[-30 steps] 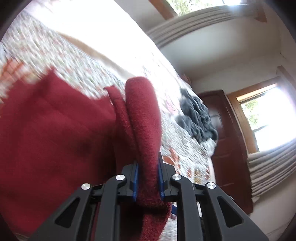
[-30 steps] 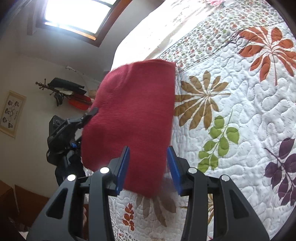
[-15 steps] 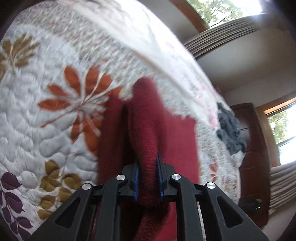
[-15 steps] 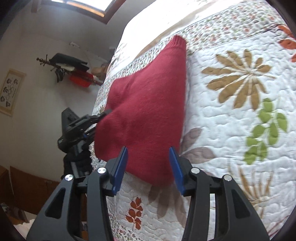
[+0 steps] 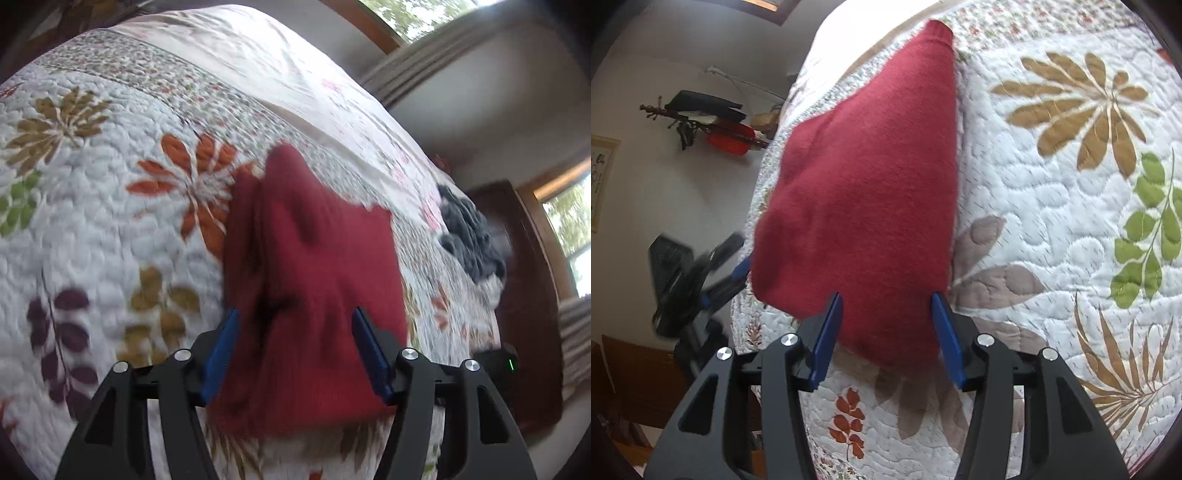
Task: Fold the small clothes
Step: 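Lay the folded side down and open the left gripper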
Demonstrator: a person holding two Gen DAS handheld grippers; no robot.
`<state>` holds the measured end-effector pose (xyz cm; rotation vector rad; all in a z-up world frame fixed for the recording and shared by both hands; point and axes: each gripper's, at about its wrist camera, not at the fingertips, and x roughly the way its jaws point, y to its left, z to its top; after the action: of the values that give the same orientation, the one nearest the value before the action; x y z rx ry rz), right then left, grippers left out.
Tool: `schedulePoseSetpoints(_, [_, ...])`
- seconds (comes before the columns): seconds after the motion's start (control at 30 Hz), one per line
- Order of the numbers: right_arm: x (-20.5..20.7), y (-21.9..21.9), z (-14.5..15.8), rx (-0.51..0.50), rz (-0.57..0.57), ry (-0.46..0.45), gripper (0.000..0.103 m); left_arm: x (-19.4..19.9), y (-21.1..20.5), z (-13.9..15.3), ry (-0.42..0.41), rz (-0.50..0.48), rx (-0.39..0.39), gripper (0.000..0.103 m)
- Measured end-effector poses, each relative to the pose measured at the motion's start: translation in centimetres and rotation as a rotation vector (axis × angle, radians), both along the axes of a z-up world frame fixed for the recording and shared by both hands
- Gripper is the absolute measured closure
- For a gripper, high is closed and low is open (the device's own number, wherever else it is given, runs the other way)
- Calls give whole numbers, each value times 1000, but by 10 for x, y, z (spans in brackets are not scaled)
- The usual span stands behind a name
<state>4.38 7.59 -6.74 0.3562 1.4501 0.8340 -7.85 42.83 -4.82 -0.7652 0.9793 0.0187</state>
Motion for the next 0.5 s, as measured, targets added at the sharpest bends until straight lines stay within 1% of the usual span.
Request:
schedulePoseSetpoints(0.03, [-1, 1, -5, -8, 3, 14, 54, -3, -4, -3, 13, 1, 13, 42])
schedulePoseSetpoints(0.07, [-2, 4, -8, -12, 6, 23, 62, -5, -8, -8, 29, 1, 33, 44])
schedulePoseSetpoints(0.1, [-3, 6, -11, -17, 11, 33, 67, -4, -10, -12, 47, -3, 48, 61])
schedulePoseSetpoints(0.13, [-4, 6, -11, -23, 12, 34, 74, -3, -11, -18, 69, -7, 50, 74])
schedulePoseSetpoints(0.17, [-6, 5, -8, -17, 11, 33, 80, -4, -9, -23, 95, 3, 42, 81])
schedulePoseSetpoints(0.2, [-8, 4, -3, -1, 9, 33, 81, -6, -6, -25, 93, 16, 25, 86])
schedulePoseSetpoints(0.27, [-10, 1, 9, 28, 11, 14, 83, -10, 1, -24, 79, 33, 10, 89])
schedulePoseSetpoints(0.3, [-11, -1, 13, 17, 19, -3, 83, -11, 2, -24, 78, 30, 18, 90])
schedulePoseSetpoints(0.33, [-13, 0, 14, -26, 37, -30, 84, -12, 1, -25, 81, 23, 23, 90])
schedulePoseSetpoints(0.4, [-16, 4, 5, -92, 55, -35, 84, -12, -5, -31, 97, -9, 67, 91])
schedulePoseSetpoints(0.43, [-18, 6, -2, -108, 57, -25, 84, -12, -7, -35, 104, -16, 84, 91])
schedulePoseSetpoints(0.5, [-19, 7, -12, -126, 52, -17, 83, -13, -4, -44, 103, -4, 62, 90])
